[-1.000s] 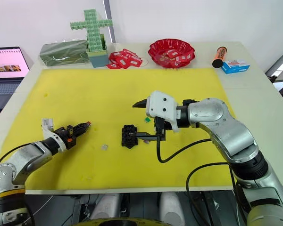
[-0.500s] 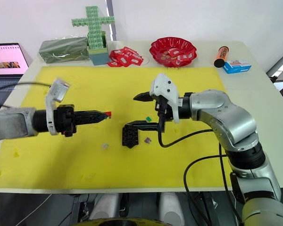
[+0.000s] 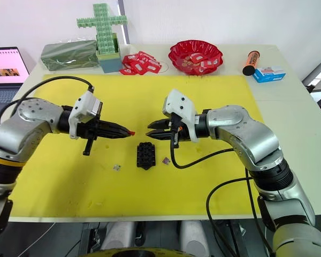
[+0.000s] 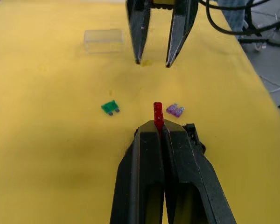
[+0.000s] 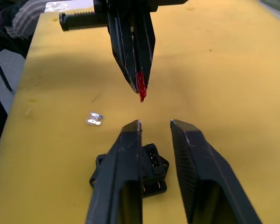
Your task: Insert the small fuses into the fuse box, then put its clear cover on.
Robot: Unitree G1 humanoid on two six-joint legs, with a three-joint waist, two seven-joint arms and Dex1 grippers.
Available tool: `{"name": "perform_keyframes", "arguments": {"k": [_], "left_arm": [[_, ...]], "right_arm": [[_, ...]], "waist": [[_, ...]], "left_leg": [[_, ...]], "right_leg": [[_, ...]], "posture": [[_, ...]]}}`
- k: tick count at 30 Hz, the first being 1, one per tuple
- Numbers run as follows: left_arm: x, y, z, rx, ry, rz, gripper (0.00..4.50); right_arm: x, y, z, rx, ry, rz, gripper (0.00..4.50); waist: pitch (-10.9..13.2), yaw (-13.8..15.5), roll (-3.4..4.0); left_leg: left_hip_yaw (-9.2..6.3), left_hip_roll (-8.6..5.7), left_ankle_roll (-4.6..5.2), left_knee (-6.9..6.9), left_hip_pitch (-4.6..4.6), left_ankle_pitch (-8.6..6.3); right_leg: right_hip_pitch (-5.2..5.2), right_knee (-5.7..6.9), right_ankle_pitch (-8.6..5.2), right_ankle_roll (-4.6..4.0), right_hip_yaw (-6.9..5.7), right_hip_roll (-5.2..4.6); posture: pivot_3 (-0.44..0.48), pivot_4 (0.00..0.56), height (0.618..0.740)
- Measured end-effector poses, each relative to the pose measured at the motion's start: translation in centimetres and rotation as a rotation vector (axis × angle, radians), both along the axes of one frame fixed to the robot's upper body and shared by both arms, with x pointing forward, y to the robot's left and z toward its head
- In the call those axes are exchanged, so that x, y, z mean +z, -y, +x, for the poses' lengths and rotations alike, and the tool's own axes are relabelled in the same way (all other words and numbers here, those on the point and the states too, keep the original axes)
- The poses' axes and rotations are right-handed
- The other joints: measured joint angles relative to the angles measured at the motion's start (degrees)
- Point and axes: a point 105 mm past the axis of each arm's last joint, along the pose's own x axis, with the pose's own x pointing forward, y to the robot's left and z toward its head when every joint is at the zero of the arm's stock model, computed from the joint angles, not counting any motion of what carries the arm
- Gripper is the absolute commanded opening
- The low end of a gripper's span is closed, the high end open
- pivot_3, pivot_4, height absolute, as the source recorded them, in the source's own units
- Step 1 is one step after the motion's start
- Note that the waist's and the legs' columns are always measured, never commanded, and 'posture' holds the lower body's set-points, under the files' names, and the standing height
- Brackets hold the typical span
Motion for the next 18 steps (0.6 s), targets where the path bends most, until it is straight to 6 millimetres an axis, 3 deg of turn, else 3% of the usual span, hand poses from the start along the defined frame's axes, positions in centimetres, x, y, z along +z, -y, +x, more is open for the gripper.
{"name": "perform_keyframes", "arguments": {"k": [18], "left_arm": [[-0.4, 1.5, 0.8, -0.031, 0.047, -0.010, 0.00]], "right_arm": [[-0.8, -1.4, 0.1, -0.023, 0.086, -0.030, 1.06]], "waist": [[0.0, 0.1, -0.03]], "left_leg": [[-0.18, 0.10, 0.01, 0.38, 0.09, 0.00]], "right_leg": [[-0.01, 0.72, -0.02, 0.10, 0.00, 0.14]], "posture": [[0.000, 0.150, 0.740]]}}
